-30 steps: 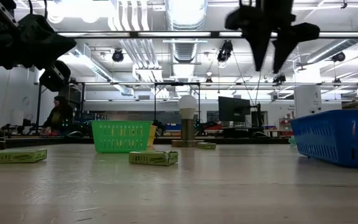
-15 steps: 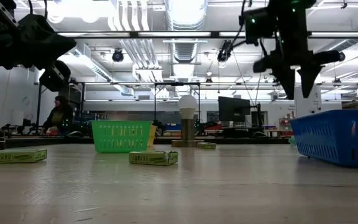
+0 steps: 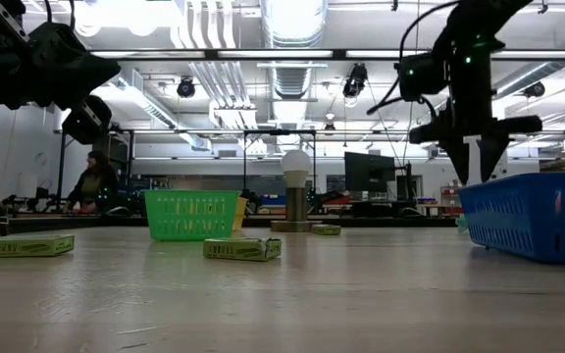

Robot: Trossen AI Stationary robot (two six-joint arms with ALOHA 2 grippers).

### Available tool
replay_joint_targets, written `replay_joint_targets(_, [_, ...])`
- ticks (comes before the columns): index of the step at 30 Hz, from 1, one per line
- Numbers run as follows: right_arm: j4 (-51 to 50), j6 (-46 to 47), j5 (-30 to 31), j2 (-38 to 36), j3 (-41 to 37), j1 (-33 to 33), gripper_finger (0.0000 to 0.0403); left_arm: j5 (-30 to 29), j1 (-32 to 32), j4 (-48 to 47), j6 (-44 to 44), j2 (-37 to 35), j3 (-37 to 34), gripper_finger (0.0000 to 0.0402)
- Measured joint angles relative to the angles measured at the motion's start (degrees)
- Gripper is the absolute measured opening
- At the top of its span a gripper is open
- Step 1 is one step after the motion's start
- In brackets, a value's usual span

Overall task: Pick and place Stapler, Stapler remover, tape
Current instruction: Put the light blue staple remover into the green bin

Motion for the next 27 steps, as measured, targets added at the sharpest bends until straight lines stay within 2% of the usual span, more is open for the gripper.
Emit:
replay_joint_targets(13, [9.1,-1.54,-0.04,0.62,-7.01,-9.34,0.0124,0.0,0.0,0.0,0.0,0.0,0.0,0.0023])
replay_joint_targets(21, [15.22,-1.36,-0.08,1.32,-7.84,-11.31,0.0107,0.0,-0.01,0.0,0.0,0.02,0.0,0.0023])
replay_joint_targets(27, [14.55,-0.48,-0.63,3.33,-7.84,-11.51,0.0094,-0.01,-0.01,-0.02,0.0,0.02,0.0,0.0023])
